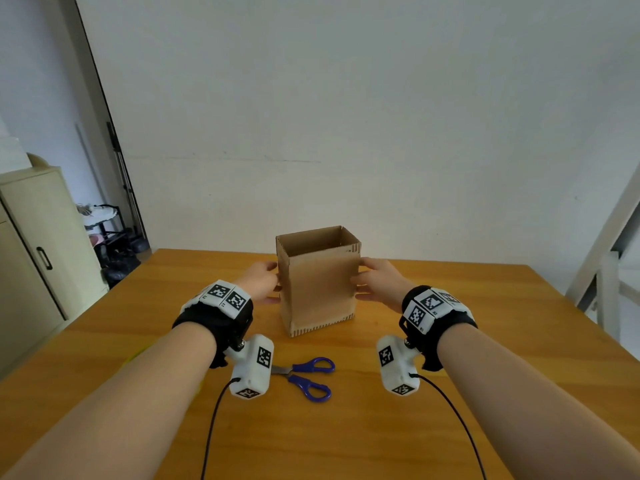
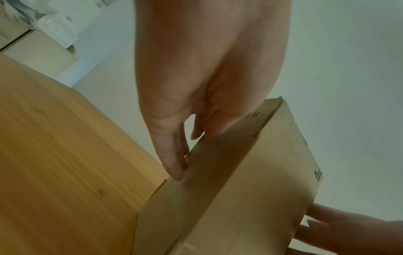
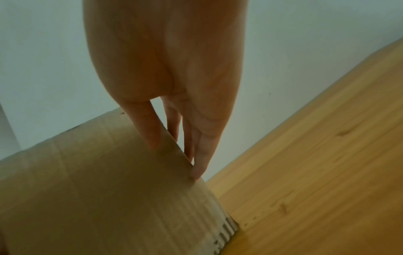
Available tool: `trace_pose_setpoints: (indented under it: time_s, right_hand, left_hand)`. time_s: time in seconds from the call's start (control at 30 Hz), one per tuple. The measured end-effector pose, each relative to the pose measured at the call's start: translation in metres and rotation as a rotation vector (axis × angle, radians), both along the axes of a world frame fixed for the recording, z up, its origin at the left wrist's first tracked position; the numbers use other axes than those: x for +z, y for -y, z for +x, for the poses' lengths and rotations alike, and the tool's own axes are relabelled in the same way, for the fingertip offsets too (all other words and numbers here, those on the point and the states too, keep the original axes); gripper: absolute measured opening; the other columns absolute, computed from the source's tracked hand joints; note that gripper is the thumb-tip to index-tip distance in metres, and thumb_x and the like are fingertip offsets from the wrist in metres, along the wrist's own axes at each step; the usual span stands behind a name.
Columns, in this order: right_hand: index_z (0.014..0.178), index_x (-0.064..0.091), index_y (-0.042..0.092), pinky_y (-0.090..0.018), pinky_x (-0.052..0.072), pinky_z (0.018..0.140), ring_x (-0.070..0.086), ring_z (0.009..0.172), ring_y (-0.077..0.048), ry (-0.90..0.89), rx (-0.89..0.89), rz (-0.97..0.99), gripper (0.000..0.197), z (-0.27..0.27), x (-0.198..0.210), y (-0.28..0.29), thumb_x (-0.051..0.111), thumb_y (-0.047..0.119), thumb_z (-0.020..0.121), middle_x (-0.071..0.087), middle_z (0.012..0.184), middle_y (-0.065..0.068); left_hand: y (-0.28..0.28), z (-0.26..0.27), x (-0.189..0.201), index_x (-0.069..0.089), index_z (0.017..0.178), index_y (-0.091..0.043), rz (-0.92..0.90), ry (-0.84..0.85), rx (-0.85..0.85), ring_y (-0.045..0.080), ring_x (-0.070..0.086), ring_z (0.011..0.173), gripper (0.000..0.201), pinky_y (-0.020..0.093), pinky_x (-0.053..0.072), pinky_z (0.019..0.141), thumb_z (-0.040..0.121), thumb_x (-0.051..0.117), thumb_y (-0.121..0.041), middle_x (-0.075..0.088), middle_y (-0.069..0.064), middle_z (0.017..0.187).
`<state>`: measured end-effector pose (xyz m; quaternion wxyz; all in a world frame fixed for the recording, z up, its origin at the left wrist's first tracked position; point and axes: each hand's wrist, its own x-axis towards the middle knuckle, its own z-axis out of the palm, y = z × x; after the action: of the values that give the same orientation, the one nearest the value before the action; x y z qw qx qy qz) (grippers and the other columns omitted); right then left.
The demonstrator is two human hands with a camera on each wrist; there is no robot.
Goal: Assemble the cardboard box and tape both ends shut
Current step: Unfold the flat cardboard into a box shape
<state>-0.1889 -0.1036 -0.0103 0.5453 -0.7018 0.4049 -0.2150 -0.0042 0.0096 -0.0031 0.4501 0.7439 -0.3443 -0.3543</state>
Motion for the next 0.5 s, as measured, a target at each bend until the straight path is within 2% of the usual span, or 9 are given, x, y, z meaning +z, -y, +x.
trace_pose_setpoints:
  time_s: [0.1,0.23,0.3,0.4,0.5]
  right_hand:
    - [0.137,0.046,0.015,-0.038,0.047,0.096,0.057,0.112,-0.028,0.006,-0.017,0.025,0.045,-0.004,0.002,-0.001,0.038,0.001,0.095,0.058,0.122,-0.008]
    - [0.125,0.056,0.004,-0.040,0.042,0.103,0.053,0.120,-0.028,0.105,-0.108,0.112,0.035,-0.008,-0.001,0.005,0.040,0.020,0.099,0.059,0.127,-0.012]
    - [0.118,0.057,0.001,-0.041,0.043,0.102,0.055,0.116,-0.029,0.148,-0.122,0.181,0.039,-0.009,0.000,0.006,0.038,0.030,0.100,0.060,0.121,-0.015]
    - [0.110,0.058,0.004,-0.040,0.046,0.099,0.059,0.107,-0.028,0.208,-0.094,0.236,0.039,-0.009,0.002,0.003,0.039,0.037,0.099,0.063,0.110,-0.014]
    - [0.114,0.059,0.010,-0.040,0.048,0.096,0.059,0.105,-0.026,0.243,-0.093,0.244,0.037,-0.009,0.002,0.001,0.042,0.039,0.098,0.063,0.109,-0.011]
  left_hand:
    - [0.001,-0.001,0.002,0.034,0.143,-0.010,-0.038,-0.079,0.026,0.029,0.052,0.119,0.044,0.042,0.047,0.087,0.099,0.040,-0.013,0.050,0.012,0.135]
    - [0.001,-0.001,0.006,0.045,0.132,-0.016,-0.043,-0.195,0.042,0.031,0.053,0.112,0.036,0.049,0.048,0.087,0.100,0.036,-0.029,0.051,0.012,0.129]
    - [-0.002,-0.002,0.008,0.042,0.135,-0.019,-0.018,-0.243,0.028,0.036,0.054,0.115,0.043,0.049,0.049,0.082,0.098,0.036,-0.040,0.049,0.017,0.133]
    - [-0.003,-0.004,0.010,0.034,0.141,-0.022,-0.006,-0.282,0.007,0.040,0.051,0.120,0.055,0.052,0.047,0.087,0.095,0.034,-0.052,0.046,0.021,0.136]
    - [-0.005,-0.005,0.011,0.032,0.142,-0.023,-0.019,-0.312,-0.006,0.038,0.049,0.122,0.058,0.055,0.045,0.093,0.093,0.036,-0.055,0.046,0.018,0.137]
